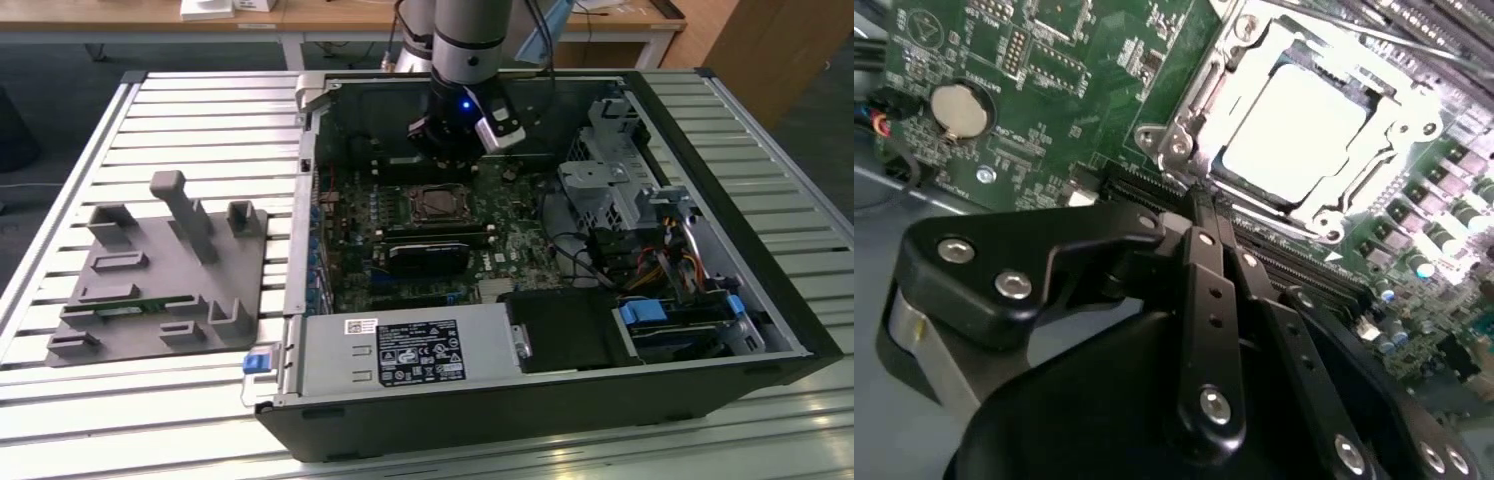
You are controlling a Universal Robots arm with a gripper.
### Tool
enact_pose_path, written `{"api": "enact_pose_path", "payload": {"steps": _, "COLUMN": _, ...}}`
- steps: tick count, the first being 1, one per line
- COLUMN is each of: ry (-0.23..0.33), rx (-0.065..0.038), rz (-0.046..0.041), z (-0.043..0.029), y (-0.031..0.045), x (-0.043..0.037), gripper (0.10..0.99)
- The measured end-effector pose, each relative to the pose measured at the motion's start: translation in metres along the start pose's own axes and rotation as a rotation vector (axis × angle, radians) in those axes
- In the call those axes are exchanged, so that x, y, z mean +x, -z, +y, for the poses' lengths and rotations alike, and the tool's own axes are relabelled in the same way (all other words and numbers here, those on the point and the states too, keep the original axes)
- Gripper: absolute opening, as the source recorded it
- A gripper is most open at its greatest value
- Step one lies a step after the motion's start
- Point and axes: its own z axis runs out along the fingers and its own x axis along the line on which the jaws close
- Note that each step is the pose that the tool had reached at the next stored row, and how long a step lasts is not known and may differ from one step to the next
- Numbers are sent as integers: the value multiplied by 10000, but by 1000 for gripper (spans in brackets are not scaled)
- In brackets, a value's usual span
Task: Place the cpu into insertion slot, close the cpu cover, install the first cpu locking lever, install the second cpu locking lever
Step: 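Install the first cpu locking lever, then install the second cpu locking lever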
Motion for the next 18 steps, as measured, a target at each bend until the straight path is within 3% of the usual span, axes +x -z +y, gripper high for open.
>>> {"api": "enact_pose_path", "payload": {"steps": 11, "ry": 0, "rx": 4, "rz": 1, "z": -15, "y": 2, "x": -1, "gripper": 110}}
{"api": "enact_pose_path", "payload": {"steps": 18, "ry": 0, "rx": 4, "rz": 1, "z": -64, "y": 4, "x": -3, "gripper": 110}}
